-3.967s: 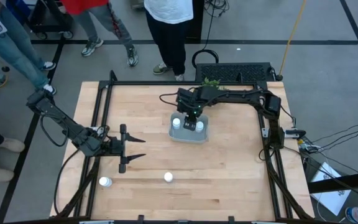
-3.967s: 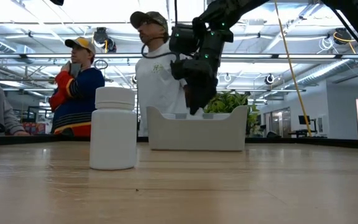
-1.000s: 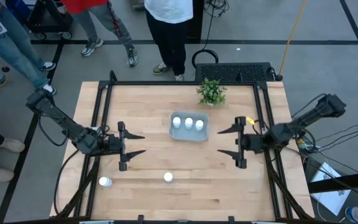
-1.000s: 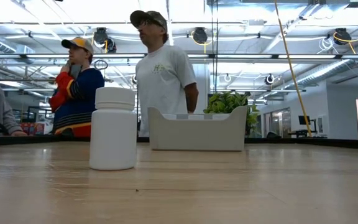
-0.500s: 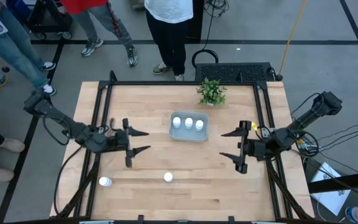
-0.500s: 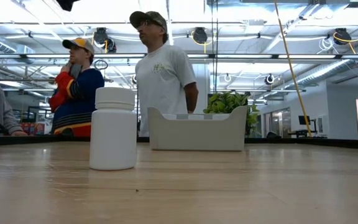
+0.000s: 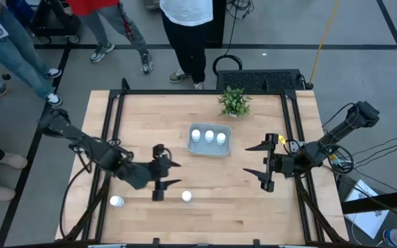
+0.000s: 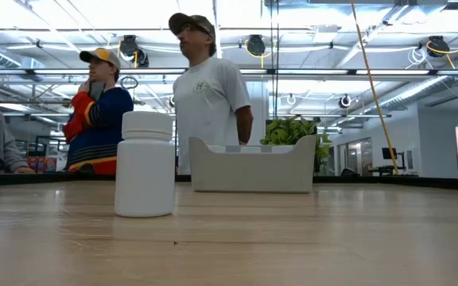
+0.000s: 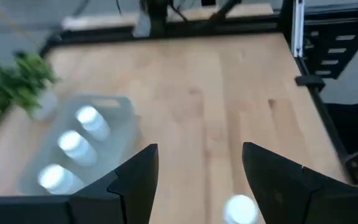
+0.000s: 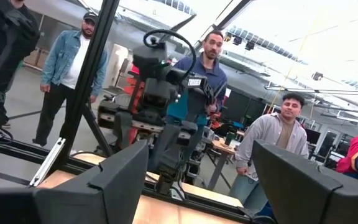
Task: Pick and place pill bottles into a basket
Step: Put the white medicine bottle into the bin
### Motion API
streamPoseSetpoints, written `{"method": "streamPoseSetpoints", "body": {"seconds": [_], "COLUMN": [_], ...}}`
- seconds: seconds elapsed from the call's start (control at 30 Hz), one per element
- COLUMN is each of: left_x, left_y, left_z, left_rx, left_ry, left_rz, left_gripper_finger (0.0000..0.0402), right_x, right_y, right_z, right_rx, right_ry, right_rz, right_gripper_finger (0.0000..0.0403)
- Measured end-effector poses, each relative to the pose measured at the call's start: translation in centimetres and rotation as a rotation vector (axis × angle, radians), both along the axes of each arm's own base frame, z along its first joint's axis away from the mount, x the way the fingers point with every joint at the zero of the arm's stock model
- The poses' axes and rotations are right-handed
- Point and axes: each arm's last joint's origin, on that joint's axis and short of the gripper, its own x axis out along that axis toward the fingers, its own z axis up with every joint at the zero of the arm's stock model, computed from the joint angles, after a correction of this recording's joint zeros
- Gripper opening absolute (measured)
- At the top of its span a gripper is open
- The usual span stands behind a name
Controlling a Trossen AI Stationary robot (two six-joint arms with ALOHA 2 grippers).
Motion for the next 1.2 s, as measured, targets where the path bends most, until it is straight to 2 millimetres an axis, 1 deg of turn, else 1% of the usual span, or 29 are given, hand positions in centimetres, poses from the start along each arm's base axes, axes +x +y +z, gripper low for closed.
{"method": "streamPoseSetpoints", "body": {"seconds": [0.13,0.3,0.53,0.77,0.87,0.97,1.1,1.2], "left_x": [1.4,3.2,5.2,6.4,6.8,7.3,7.7,7.9], "left_y": [-0.9,-1.0,-1.4,-2.1,-2.4,-2.7,-3.1,-3.2], "left_z": [-0.8,-2.9,-6.1,-9.0,-10.0,-10.7,-11.9,-12.4], "left_rx": [-0.062,-0.136,-0.2,-0.198,-0.2,-0.218,-0.237,-0.238], "left_ry": [0.096,0.259,0.391,0.472,0.493,0.502,0.53,0.542], "left_rz": [0.002,0.003,0.01,0.034,0.029,0.007,-0.015,-0.013], "left_gripper_finger": [0.0239,0.0239,0.0239,0.0239,0.0239,0.0239,0.0239,0.0239], "right_x": [0.0,-0.1,-0.6,-1.2,-1.2,-1.2,-1.2,-1.2], "right_y": [0.0,0.1,0.4,0.6,0.6,0.5,0.5,0.5], "right_z": [0.1,0.1,0.3,0.6,0.5,0.5,0.5,0.5], "right_rx": [0.002,0.006,0.012,0.018,0.015,0.016,0.014,0.014], "right_ry": [-0.003,-0.007,-0.017,-0.024,-0.016,-0.007,-0.008,-0.007], "right_rz": [0.001,0.007,0.031,0.055,0.024,-0.017,-0.016,-0.016], "right_gripper_finger": [0.0283,0.0283,0.0283,0.0283,0.0283,0.0283,0.0283,0.0283]}}
